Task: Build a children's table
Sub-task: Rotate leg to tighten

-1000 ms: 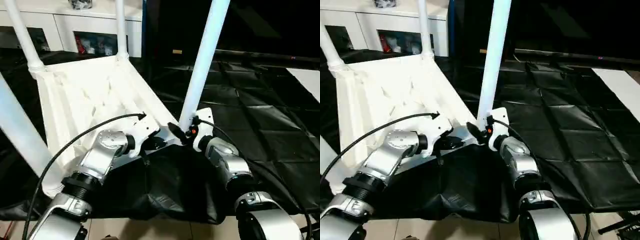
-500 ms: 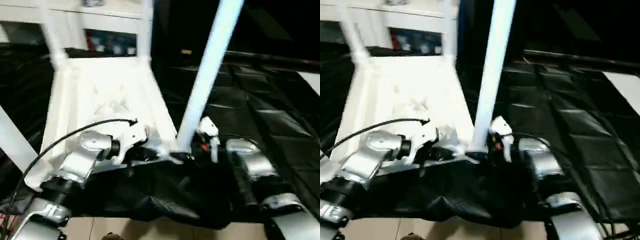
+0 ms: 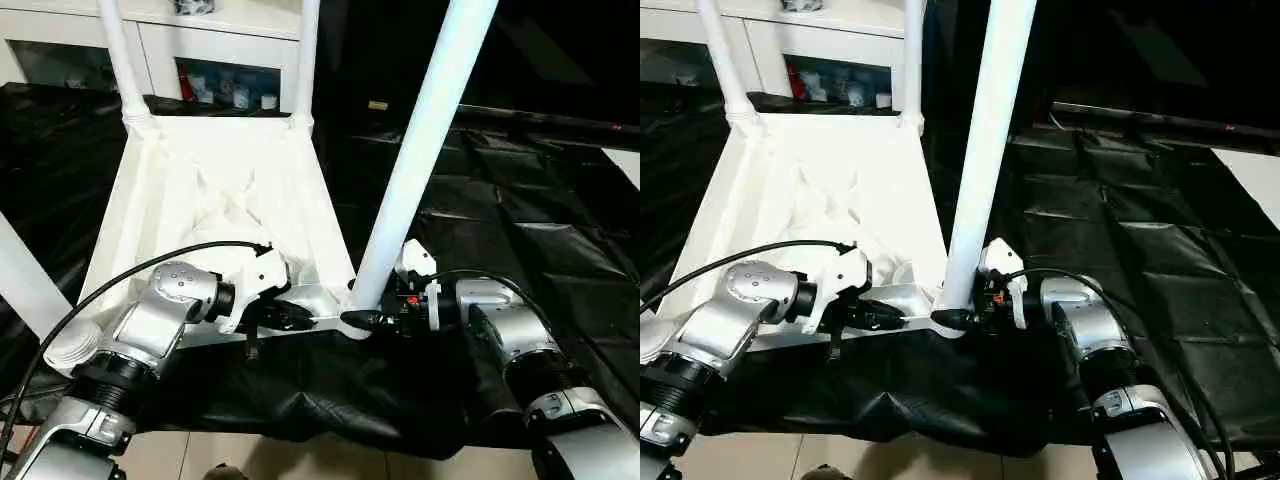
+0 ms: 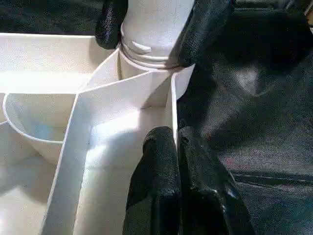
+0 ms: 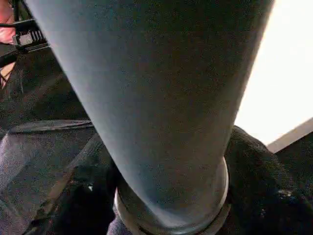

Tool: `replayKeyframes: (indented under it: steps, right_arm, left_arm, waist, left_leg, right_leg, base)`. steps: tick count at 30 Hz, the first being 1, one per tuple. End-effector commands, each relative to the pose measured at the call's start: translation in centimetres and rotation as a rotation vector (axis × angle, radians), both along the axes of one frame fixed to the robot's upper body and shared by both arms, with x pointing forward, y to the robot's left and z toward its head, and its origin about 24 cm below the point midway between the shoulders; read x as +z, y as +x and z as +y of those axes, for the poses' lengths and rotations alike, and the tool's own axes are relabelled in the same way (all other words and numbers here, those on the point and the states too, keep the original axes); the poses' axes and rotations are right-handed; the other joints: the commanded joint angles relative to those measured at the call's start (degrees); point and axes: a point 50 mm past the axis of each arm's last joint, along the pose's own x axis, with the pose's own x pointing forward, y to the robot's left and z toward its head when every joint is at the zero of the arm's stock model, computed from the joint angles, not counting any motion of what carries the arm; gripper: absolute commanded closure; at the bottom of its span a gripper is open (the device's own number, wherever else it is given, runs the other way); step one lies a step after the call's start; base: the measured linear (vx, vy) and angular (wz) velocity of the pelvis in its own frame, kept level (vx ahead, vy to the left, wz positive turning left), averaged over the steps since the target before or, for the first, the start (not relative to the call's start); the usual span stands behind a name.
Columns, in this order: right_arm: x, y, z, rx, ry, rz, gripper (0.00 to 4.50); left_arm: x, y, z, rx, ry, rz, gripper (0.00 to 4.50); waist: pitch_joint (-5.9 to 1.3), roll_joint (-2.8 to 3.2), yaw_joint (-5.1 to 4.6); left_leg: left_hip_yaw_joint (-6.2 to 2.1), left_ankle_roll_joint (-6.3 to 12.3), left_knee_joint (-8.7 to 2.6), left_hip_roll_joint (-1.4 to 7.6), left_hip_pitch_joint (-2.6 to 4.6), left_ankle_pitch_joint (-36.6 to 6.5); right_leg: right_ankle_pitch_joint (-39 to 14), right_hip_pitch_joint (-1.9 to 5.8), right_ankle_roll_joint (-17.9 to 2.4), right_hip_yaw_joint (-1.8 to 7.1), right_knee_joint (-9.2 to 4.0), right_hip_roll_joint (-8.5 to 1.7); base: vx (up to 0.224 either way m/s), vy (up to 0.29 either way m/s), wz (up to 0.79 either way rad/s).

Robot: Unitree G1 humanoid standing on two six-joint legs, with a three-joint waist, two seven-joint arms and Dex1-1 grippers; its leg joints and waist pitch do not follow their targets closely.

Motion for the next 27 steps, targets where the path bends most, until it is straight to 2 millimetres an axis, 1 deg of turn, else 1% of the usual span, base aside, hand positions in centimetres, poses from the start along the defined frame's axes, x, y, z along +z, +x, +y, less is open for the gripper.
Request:
replayKeyframes:
  steps: [1, 5, 6, 7, 8, 9, 11, 12, 13, 14, 15, 16, 17, 18, 19, 20, 21, 22, 23, 24, 26, 27]
  right_arm:
    - [-2.0, -1.4, 0.7, 0.046, -0.032, 0.085, 1.82]
    - [-2.1, -1.5, 0.8, 0.025, -0.025, 0.086, 1.85]
    - [-2.2, -1.2, 0.9, -0.026, -0.018, 0.077, 1.85]
    - [-2.3, -1.0, 1.0, -0.069, -0.017, 0.069, 1.85]
    - [-2.4, -0.5, 1.0, -0.148, -0.021, 0.064, 1.85]
    - [-2.6, -0.1, 1.1, -0.223, -0.028, 0.061, 1.86]
    - [-2.8, 0.9, 1.5, -0.394, -0.020, 0.070, 1.86]
    - [-2.8, 1.3, 1.7, -0.462, -0.009, 0.078, 1.86]
    - [-2.8, 1.3, 1.8, -0.482, -0.006, 0.081, 1.86]
    - [-2.8, 1.4, 1.9, -0.501, -0.002, 0.084, 1.86]
    - [-2.9, 1.6, 2.3, -0.552, 0.007, 0.097, 1.86]
    - [-3.0, 2.0, 2.6, -0.641, 0.019, 0.134, 1.86]
    - [-3.1, 2.1, 2.7, -0.677, 0.027, 0.162, 1.86]
    - [-3.2, 2.2, 3.0, -0.722, 0.035, 0.200, 1.86]
    - [-3.0, 2.3, 3.8, -0.730, 0.048, 0.204, 1.86]
    - [-2.8, 2.4, 4.3, -0.724, 0.056, 0.197, 1.86]
    - [-2.8, 2.4, 4.3, -0.724, 0.056, 0.197, 1.86]
    - [-2.2, 2.3, 5.5, -0.648, 0.085, 0.122, 1.86]
    - [-2.2, 2.3, 5.5, -0.646, 0.086, 0.122, 1.51]
    - [-1.9, 2.2, 6.0, -0.605, 0.119, 0.125, 1.31]
    - [-1.7, 2.1, 5.9, -0.566, 0.135, 0.131, 1.11]
    - [-1.6, 2.1, 5.8, -0.548, 0.133, 0.131, 1.11]
  left_arm:
    - [0.9, -0.3, -1.6, -0.076, -0.055, -0.029, 4.50]
    - [0.8, -0.2, -1.7, -0.072, -0.055, -0.030, 4.50]
    - [0.8, -0.1, -1.7, -0.059, -0.056, -0.035, 4.50]
    - [0.8, 0.0, -1.8, -0.044, -0.058, -0.037, 4.50]
    - [0.8, 0.2, -2.0, -0.018, -0.062, -0.038, 4.50]
    - [0.8, 0.4, -2.2, 0.006, -0.066, -0.043, 4.50]
    - [0.9, 1.3, -3.0, 0.094, -0.071, -0.067, 4.50]
    - [0.9, 1.7, -3.4, 0.131, -0.069, -0.087, 4.50]
    - [0.9, 1.8, -3.6, 0.143, -0.068, -0.094, 4.50]
    - [0.9, 1.9, -3.7, 0.153, -0.068, -0.101, 4.50]
    - [1.0, 2.2, -4.2, 0.178, -0.073, -0.111, 4.50]
    - [1.1, 2.4, -4.7, 0.194, -0.074, -0.124, 4.50]
    - [1.1, 2.5, -5.0, 0.199, -0.078, -0.127, 4.50]
    - [1.2, 2.5, -5.4, 0.204, -0.082, -0.130, 4.50]
    - [1.4, 2.5, -6.0, 0.200, -0.095, -0.133, 4.50]
    - [1.5, 2.4, -6.4, 0.194, -0.103, -0.134, 4.50]
    - [1.5, 2.4, -6.4, 0.194, -0.103, -0.134, 4.50]
    - [1.5, 2.1, -7.0, 0.174, -0.116, -0.132, 4.50]
    - [1.5, 2.1, -7.0, 0.174, -0.116, -0.132, 4.50]
    - [1.4, 2.0, -7.0, 0.166, -0.116, -0.130, 4.50]
    - [1.3, 1.9, -6.6, 0.159, -0.113, -0.132, 4.50]
    - [1.2, 1.8, -6.4, 0.153, -0.111, -0.137, 4.50]
  waist:
    - [-3.37, 0.40, -0.18]
    - [-3.32, 0.43, -0.19]
    - [-3.30, 0.36, -0.22]
    - [-3.22, 0.47, -0.27]
    - [-3.22, 0.46, -0.33]
    - [-3.13, 0.49, -0.44]
    - [-2.79, 0.40, -1.39]
    - [-2.79, 0.35, -1.65]
    - [-2.81, 0.25, -1.99]
    - [-2.89, 0.21, -2.15]
    - [-2.87, 0.25, -2.12]
    - [-2.75, 0.14, -2.25]
    - [-2.72, 0.19, -2.41]
    - [-2.78, 0.20, -2.62]
    - [-2.81, 0.43, -2.83]
    - [-2.88, 0.36, -2.94]
    - [-2.90, 0.35, -2.93]
    - [-2.95, 0.27, -2.95]
    - [-3.07, 0.33, -2.92]
    - [-3.15, 0.33, -2.85]
    - [-3.23, 0.20, -2.64]
    - [-3.24, 0.25, -2.56]
  left_leg:
    - [0.67, 1.21, -3.49, 0.45, 0.67, -14.1]
    - [0.65, 1.02, -3.56, 0.44, 0.72, -14.9]
    - [0.63, 0.90, -3.59, 0.45, 0.70, -15.0]
    - [0.58, 0.55, -3.71, 0.42, 0.73, -15.9]
    - [0.52, 0.35, -3.75, 0.42, 0.74, -16.5]
    - [0.48, -0.15, -3.85, 0.39, 0.85, -17.6]
    - [0.08, -1.82, -4.19, 0.26, 0.76, -21.3]
    - [0.00, -2.14, -4.17, 0.21, 0.93, -22.1]
    - [-0.19, -2.41, -4.07, 0.05, 0.86, -22.9]
    - [-0.29, -2.22, -4.08, 0.06, 0.73, -22.6]
    - [-0.30, -1.97, -4.03, 0.09, 0.83, -22.8]
    - [-0.12, -1.47, -3.86, 0.00, 1.16, -23.6]
    - [-0.27, -1.39, -3.89, -0.05, 1.20, -24.0]
    - [-0.35, -1.48, -3.96, -0.11, 1.04, -23.8]
    - [-0.50, -1.83, -4.07, -0.03, 0.87, -23.9]
    - [-0.49, -1.81, -4.01, 0.03, 0.86, -24.1]
    - [-0.41, -1.70, -3.99, 0.03, 0.90, -24.1]
    - [-0.31, -1.41, -3.95, 0.07, 0.80, -23.8]
    - [-0.31, -1.21, -4.01, 0.11, 0.58, -22.9]
    - [-0.21, -1.04, -3.96, 0.13, 0.62, -22.4]
    - [0.09, -0.19, -3.88, 0.24, 0.61, -20.1]
    - [0.17, -0.07, -3.86, 0.27, 0.59, -19.5]
  right_leg:
    - [-9.9, 2.60, -12.3, 2.06, -3.62, -2.20]
    - [-10.7, 2.56, -12.1, 2.07, -3.76, -2.20]
    - [-11.1, 2.54, -12.0, 2.08, -3.77, -2.23]
    - [-12.5, 2.44, -11.7, 2.09, -3.95, -2.26]
    - [-13.3, 2.46, -11.5, 2.08, -4.01, -2.30]
    - [-15.3, 2.26, -11.0, 2.08, -4.21, -2.35]
    - [-22.5, 2.12, -9.1, 1.92, -4.78, -2.45]
    - [-24.2, 2.00, -8.6, 1.88, -5.04, -2.50]
    - [-27.4, 2.09, -7.3, 1.72, -5.32, -2.61]
    - [-28.4, 2.14, -6.4, 1.69, -5.57, -2.73]
    - [-28.6, 1.98, -6.3, 1.69, -5.73, -2.76]
    - [-29.5, 1.45, -6.0, 1.75, -6.10, -2.61]
    - [-30.8, 1.40, -5.8, 1.64, -6.14, -2.63]
    - [-30.8, 1.57, -5.7, 1.60, -6.05, -2.58]
    - [-30.5, 1.63, -5.5, 1.46, -6.03, -2.53]
    - [-29.4, 1.54, -5.6, 1.45, -5.99, -2.55]
    - [-28.7, 1.47, -5.8, 1.50, -6.01, -2.52]
    - [-27.3, 1.42, -6.3, 1.61, -5.89, -2.51]
    - [-25.4, 1.68, -6.8, 1.66, -5.63, -2.52]
    - [-24.1, 1.67, -7.2, 1.73, -5.54, -2.46]
    - [-19.0, 1.80, -8.9, 1.90, -4.97, -2.26]
    - [-17.9, 1.85, -9.3, 1.96, -4.86, -2.27]
  base:
    - [0.000, 0.000, 0.00]
    - [0.000, 0.000, 0.00]
    - [0.000, 0.000, 0.00]
    - [0.000, 0.000, 0.00]
    - [0.000, 0.000, 0.00]
    - [0.000, 0.000, 0.00]
    - [0.000, 0.000, 0.00]
    - [-0.053, 0.004, -0.08]
    - [-0.053, 0.004, -0.08]
    - [0.000, 0.000, 0.00]
    - [0.000, 0.000, 0.00]
    - [0.000, 0.000, 0.00]
    - [0.000, 0.000, 0.00]
    - [0.000, 0.000, 0.00]
    - [0.000, 0.000, 0.00]
    - [0.000, 0.000, 0.00]
    - [0.000, 0.000, 0.00]
    - [0.000, 0.000, 0.00]
    - [0.000, 0.000, 0.00]
    - [0.000, 0.000, 0.00]
    - [0.000, 0.000, 0.00]
    - [0.000, 0.000, 0.00]
